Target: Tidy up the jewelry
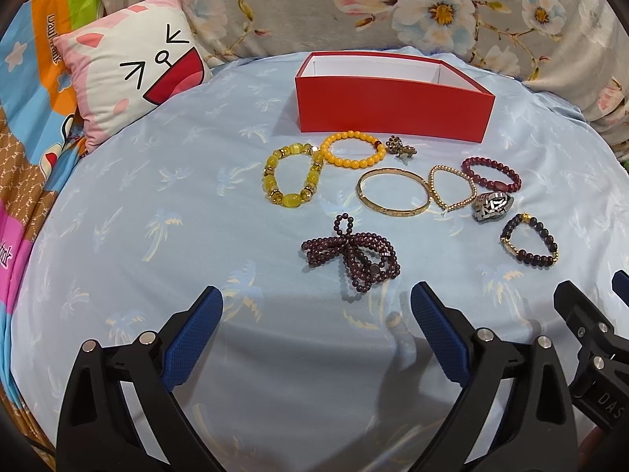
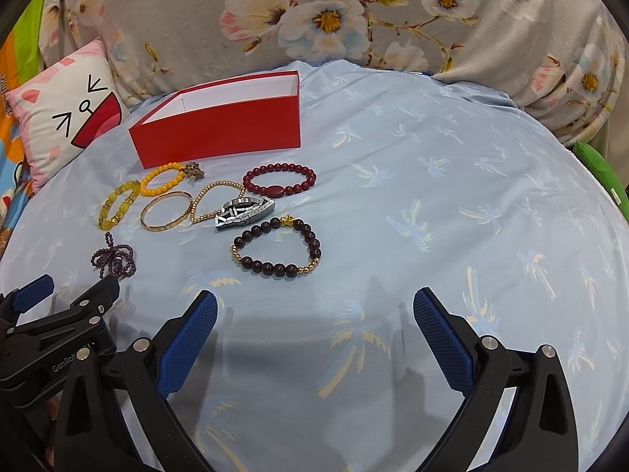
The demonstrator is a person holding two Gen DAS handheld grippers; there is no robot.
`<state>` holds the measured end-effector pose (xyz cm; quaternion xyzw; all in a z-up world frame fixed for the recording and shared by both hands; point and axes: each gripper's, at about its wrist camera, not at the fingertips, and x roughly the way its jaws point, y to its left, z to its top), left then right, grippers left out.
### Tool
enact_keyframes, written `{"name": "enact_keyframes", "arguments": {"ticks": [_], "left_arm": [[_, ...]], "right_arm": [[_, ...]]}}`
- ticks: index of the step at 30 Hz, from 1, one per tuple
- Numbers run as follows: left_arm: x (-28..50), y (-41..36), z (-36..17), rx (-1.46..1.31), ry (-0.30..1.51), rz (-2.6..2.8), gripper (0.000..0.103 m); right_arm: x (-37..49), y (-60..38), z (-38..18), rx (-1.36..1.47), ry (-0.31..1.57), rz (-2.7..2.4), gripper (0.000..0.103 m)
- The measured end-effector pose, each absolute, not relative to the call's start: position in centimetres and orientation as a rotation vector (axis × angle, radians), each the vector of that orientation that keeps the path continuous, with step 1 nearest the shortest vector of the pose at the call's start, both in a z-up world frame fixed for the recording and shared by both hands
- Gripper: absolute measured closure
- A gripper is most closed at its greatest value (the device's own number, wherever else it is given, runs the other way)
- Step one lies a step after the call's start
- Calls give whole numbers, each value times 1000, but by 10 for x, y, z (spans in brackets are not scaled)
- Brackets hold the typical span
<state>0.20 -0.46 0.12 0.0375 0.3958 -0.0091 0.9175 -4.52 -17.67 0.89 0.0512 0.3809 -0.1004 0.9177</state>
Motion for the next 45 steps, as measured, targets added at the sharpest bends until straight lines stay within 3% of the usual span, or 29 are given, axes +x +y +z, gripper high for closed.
{"name": "enact_keyframes", "arguments": {"ticks": [45], "left_arm": [[1,-2,4,74,811,-17,11]], "right_arm": [[-46,-177,9,107,780,-205,7]]}}
